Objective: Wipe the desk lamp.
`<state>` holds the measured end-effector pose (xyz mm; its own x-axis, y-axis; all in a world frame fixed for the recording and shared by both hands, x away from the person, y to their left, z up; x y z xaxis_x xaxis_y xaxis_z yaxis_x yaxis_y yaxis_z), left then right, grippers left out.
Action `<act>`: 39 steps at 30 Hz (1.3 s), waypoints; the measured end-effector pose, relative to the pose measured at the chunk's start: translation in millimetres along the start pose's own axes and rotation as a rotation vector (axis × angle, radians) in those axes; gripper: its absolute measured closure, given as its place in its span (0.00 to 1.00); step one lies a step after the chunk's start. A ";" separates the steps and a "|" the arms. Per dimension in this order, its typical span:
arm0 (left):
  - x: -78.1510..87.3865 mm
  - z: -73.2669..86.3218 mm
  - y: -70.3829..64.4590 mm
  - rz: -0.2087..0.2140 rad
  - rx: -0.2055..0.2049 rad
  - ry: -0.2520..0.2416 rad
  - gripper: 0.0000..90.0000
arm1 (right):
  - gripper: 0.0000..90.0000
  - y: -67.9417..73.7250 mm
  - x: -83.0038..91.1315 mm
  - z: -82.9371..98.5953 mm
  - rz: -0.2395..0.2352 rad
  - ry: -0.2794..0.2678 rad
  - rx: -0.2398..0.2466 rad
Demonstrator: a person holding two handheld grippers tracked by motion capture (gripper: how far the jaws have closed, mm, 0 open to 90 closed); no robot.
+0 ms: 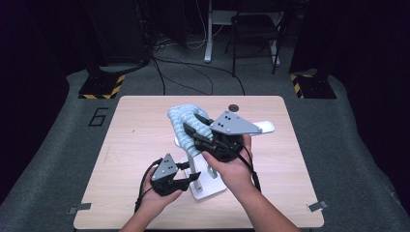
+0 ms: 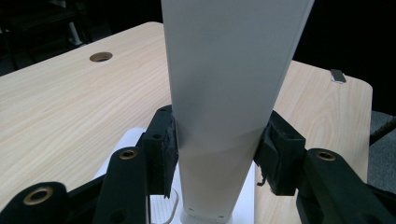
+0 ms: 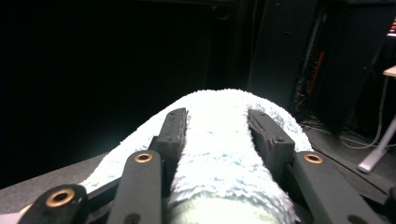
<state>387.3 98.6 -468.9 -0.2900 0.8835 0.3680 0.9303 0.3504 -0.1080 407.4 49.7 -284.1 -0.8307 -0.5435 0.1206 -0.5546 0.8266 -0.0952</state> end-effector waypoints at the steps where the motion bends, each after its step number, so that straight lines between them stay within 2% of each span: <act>1: -0.1 0.0 0.0 0.000 0.000 0.000 0.59 | 0.67 -4.0 0.8 1.6 0.009 -0.002 -0.008; 3: -0.3 -0.1 0.1 -0.002 0.000 -0.002 0.59 | 0.67 -6.3 1.7 2.9 0.013 0.000 -0.017; 4: -0.1 0.2 0.4 -0.004 -0.002 0.001 0.59 | 0.67 -14.6 4.0 6.4 0.031 -0.001 -0.032; 6: -0.5 -0.2 0.6 -0.008 -0.002 -0.006 0.59 | 0.67 -17.7 4.8 7.3 0.038 -0.006 -0.033; 7: -0.4 0.3 0.2 -0.006 -0.001 -0.001 0.59 | 0.67 -27.1 8.5 11.6 0.061 -0.005 -0.045; 8: -0.4 0.3 0.2 -0.006 -0.001 -0.001 0.59 | 0.67 -27.1 8.5 11.6 0.061 -0.005 -0.045; 9: -0.8 0.3 -0.4 -0.004 0.004 -0.004 0.59 | 0.67 -36.5 11.7 15.0 0.081 -0.016 -0.048; 11: -1.4 0.4 -1.2 0.002 0.011 -0.008 0.59 | 0.67 -45.6 15.5 19.0 0.100 -0.018 -0.058; 15: -1.0 0.4 -0.6 0.001 0.005 -0.005 0.59 | 0.67 -61.8 21.9 25.6 0.134 -0.012 -0.080; 16: -1.0 0.4 -0.6 0.001 0.005 -0.005 0.59 | 0.67 -61.8 21.9 25.6 0.134 -0.012 -0.080; 17: -0.9 0.5 -0.7 0.000 0.006 -0.005 0.59 | 0.67 -72.1 26.4 29.8 0.157 -0.007 -0.089; 23: -0.9 0.3 0.3 -0.002 -0.004 -0.006 0.59 | 0.66 -105.5 37.9 43.2 0.214 0.005 -0.125; 24: -0.9 0.3 0.3 -0.002 -0.004 -0.006 0.59 | 0.66 -105.5 37.9 43.2 0.214 0.005 -0.125; 25: -1.0 0.3 0.2 -0.002 -0.004 -0.006 0.59 | 0.66 -111.4 40.0 45.9 0.223 0.010 -0.133; 28: -1.5 0.0 0.8 -0.002 -0.005 -0.012 0.59 | 0.66 -135.1 46.7 55.5 0.260 0.020 -0.161; 30: -1.5 0.1 0.7 -0.002 -0.005 -0.009 0.59 | 0.66 -138.3 47.7 57.0 0.265 0.022 -0.169; 31: -1.5 0.1 0.7 -0.002 -0.005 -0.010 0.59 | 0.66 -146.9 50.4 60.9 0.280 0.028 -0.178; 39: -1.2 0.3 0.7 0.001 -0.004 -0.015 0.59 | 0.66 -170.5 57.9 69.0 0.319 0.044 -0.199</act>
<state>388.3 97.9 -469.7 -0.2920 0.8885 0.3540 0.9315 0.3481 -0.1052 450.7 -132.7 -329.2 -0.9549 -0.2508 0.1589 -0.2444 0.9679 0.0587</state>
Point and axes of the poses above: each handheld gripper's, and its own axes: x roughly backward along the jaws, z roughly out of its underside, y roughly to its left, the point moved 10 cm from there along -x, roughly forward along the jaws, and after that the axes turned 15 degrees about z, right-handed, at the moved point
